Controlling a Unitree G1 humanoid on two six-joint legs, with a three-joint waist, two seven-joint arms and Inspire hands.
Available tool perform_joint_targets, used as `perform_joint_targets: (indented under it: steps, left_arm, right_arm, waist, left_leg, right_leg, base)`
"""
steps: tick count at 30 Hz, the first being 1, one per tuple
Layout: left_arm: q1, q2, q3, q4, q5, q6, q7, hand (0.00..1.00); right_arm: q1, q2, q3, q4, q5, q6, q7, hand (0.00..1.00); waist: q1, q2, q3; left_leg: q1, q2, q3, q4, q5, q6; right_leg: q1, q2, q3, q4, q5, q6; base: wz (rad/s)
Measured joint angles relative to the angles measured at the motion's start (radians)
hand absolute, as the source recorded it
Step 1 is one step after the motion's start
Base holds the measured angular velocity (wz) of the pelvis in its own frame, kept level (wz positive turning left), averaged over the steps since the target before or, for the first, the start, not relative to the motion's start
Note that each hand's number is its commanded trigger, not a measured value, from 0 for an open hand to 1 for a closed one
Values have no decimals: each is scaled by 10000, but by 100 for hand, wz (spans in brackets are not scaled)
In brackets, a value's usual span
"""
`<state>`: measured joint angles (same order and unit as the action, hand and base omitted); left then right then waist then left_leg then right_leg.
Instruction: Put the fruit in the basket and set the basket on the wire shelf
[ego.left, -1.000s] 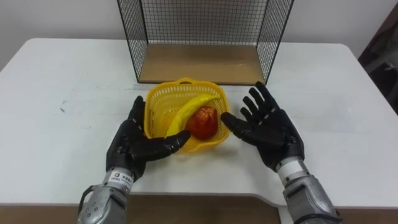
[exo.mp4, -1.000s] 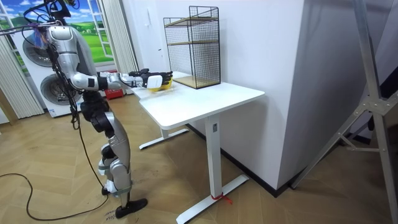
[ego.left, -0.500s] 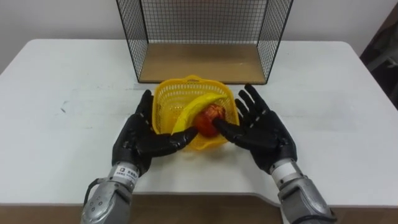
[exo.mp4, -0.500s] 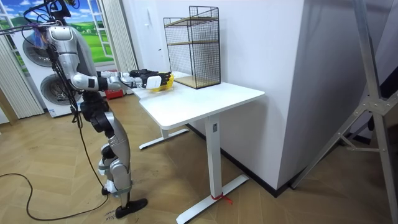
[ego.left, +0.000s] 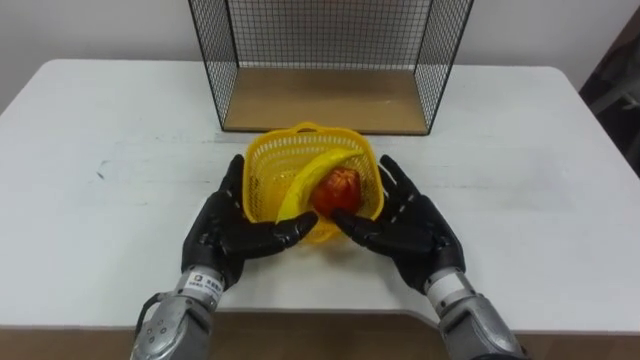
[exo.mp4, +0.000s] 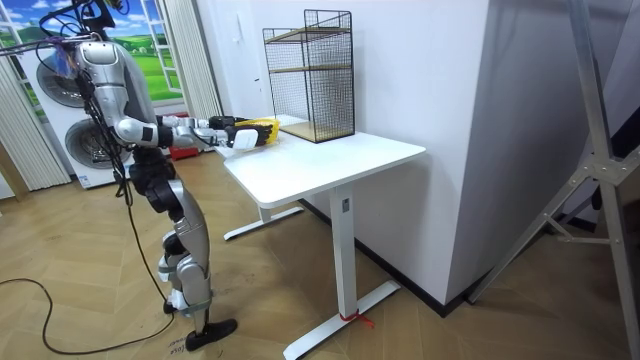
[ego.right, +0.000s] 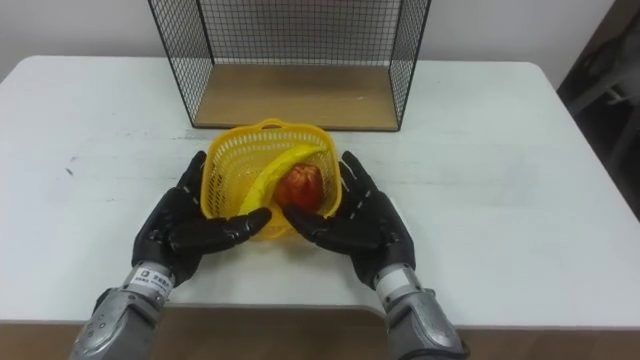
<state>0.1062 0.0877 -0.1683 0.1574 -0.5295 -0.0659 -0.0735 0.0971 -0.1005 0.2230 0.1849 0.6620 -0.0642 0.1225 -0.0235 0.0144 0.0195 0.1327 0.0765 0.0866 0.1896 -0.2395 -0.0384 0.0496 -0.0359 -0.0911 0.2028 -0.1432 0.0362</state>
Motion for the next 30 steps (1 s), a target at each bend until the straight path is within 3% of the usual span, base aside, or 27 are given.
perform_joint_targets:
  steps: [21,30]
  left_arm:
    - [-13,-113,-161,-160,-61,0,-14,0]
    - [-493,-112,-382,-162,164,-52,4,0]
  right_arm:
    - [-20,-18,15,-11,-217,0,-68,0]
    - [-379,-62,-23,-58,-1256,-79,-462,0]
  waist:
    - [-29,6,-3]
    - [-51,-15,6]
  left_leg:
    - [154,13,194,-71,0,0]
    - [186,12,246,-86,0,0]
  right_leg:
    - [19,43,209,37,1,1]
    - [15,46,247,43,4,5]
  base:
    - [-2]
    - [-1]
